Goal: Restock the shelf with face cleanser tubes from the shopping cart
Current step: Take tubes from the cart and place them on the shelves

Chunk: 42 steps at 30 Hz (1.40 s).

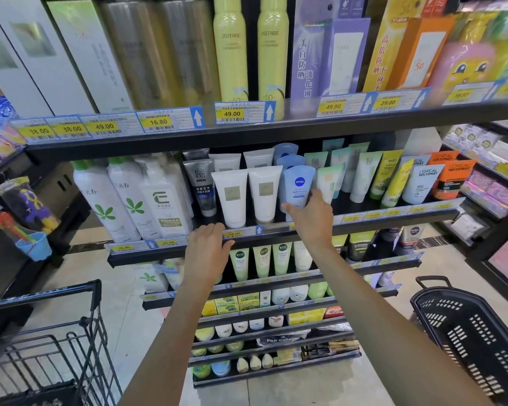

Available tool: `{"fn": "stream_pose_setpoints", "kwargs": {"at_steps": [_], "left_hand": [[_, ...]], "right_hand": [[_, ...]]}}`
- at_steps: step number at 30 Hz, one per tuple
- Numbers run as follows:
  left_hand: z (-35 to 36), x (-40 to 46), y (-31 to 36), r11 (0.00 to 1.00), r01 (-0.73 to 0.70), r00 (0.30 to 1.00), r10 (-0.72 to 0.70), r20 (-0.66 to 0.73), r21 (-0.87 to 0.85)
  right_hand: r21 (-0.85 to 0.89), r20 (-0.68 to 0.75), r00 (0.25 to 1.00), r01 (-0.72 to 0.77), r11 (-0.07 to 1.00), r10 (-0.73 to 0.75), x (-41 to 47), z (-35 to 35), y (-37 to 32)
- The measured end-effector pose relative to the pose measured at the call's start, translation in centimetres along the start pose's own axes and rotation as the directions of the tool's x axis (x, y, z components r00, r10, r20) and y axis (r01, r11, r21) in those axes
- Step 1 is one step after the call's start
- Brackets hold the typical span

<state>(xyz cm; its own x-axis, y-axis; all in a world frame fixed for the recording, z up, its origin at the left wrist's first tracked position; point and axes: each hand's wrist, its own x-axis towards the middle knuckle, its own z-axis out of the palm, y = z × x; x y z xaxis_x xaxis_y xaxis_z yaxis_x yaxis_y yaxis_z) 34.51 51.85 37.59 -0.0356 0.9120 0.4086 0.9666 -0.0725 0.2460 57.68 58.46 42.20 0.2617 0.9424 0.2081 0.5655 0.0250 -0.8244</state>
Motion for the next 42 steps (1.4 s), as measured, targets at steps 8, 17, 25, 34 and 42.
{"fn": "stream_pose_setpoints", "kwargs": {"at_steps": [8,17,25,34,42], "left_hand": [[-1.2,-1.3,0.3,0.996,0.021,1.0,-0.02,0.003,-0.086],[-4.9,-11.1,0.4,0.977,0.21,0.972,-0.212,-0.099,-0.036],[-8.9,-25.2,-0.9,0.821,0.556,0.831,-0.544,-0.119,0.132],[-13.4,-39.6,0.3,0.511,0.844,0.535,-0.824,-0.188,0.161],[-15.2,-48.8,-0.1,0.276,0.951,0.298,-0.94,-0.166,0.142]], "right_hand": [[-0.025,0.012,0.994,0.112,0.993,-0.111,-4.5,-2.4,0.5],[-0.239,0.51,0.764,0.567,0.788,-0.395,-12.5,-1.8,0.7],[-0.001,0.734,0.418,0.789,0.614,-0.536,-21.2,2.2,-1.2],[0.245,0.861,0.089,0.79,0.562,-0.501,-31.9,5.4,-2.8],[0.354,0.881,-0.114,0.802,0.48,-0.458,-40.7,8.2,-4.7]]}}
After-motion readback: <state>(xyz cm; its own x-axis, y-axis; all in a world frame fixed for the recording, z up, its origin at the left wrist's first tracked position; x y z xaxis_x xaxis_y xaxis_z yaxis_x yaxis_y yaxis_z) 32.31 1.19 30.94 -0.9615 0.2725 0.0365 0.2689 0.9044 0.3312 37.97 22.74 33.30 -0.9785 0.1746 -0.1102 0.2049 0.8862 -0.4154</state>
